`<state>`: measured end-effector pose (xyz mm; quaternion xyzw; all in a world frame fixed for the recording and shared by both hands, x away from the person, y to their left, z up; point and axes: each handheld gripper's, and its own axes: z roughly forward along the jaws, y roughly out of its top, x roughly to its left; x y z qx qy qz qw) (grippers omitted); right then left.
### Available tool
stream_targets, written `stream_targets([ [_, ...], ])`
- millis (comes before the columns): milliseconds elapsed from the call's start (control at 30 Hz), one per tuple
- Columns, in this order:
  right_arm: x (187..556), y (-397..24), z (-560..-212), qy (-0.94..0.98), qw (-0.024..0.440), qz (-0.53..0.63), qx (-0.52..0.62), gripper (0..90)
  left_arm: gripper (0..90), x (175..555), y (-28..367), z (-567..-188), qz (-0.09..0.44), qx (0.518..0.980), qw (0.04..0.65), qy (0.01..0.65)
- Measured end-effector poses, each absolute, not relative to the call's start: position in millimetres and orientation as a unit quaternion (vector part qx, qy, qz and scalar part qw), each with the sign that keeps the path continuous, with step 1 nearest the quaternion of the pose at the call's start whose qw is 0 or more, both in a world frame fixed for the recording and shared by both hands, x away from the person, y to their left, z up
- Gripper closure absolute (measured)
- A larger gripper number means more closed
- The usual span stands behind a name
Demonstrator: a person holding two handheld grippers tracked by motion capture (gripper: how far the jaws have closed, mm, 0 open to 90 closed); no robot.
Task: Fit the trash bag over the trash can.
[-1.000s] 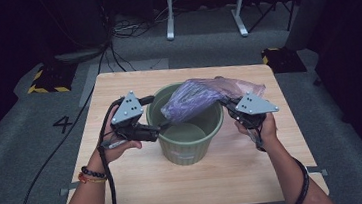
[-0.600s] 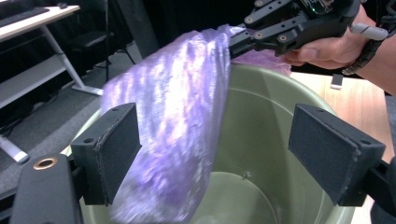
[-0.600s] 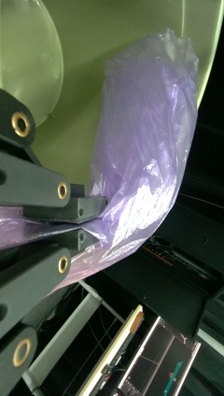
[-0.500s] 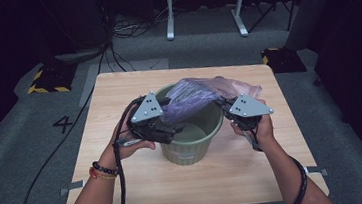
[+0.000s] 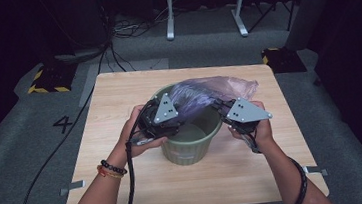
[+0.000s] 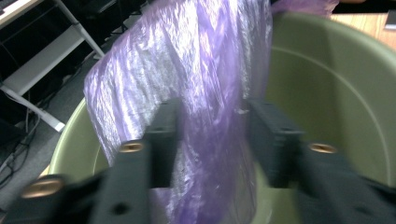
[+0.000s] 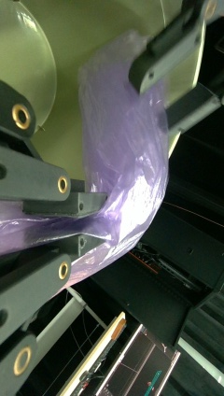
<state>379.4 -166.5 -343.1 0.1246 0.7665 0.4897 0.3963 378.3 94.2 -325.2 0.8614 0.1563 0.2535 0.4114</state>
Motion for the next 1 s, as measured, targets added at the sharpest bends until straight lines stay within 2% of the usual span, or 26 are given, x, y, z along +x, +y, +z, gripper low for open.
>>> stream_targets([
  [100,378,-169,-343,0.764,0.392,0.497,0.125,84.4,71.8,378,92,-327,0.262,0.864,0.404,0.149],
  [167,377,-170,-343,0.763,0.392,0.498,0.126,83.9,77.6,378,92,-327,0.264,0.863,0.405,0.148],
  [333,375,-173,-343,0.761,0.394,0.499,0.134,76.7,85.2,382,97,-327,0.261,0.852,0.422,0.164],
  [400,375,-176,-344,0.76,0.394,0.497,0.139,69.2,88.1,384,101,-328,0.255,0.848,0.432,0.168],
  [467,374,-179,-345,0.76,0.396,0.494,0.148,61.2,89.2,384,104,-328,0.254,0.846,0.438,0.171],
  [567,370,-182,-347,0.761,0.398,0.489,0.152,55.0,89.8,384,103,-331,0.251,0.846,0.438,0.17],
  [1000,354,-201,-349,0.763,0.39,0.493,0.152,41.2,90.0,387,105,-332,0.251,0.85,0.431,0.169],
])
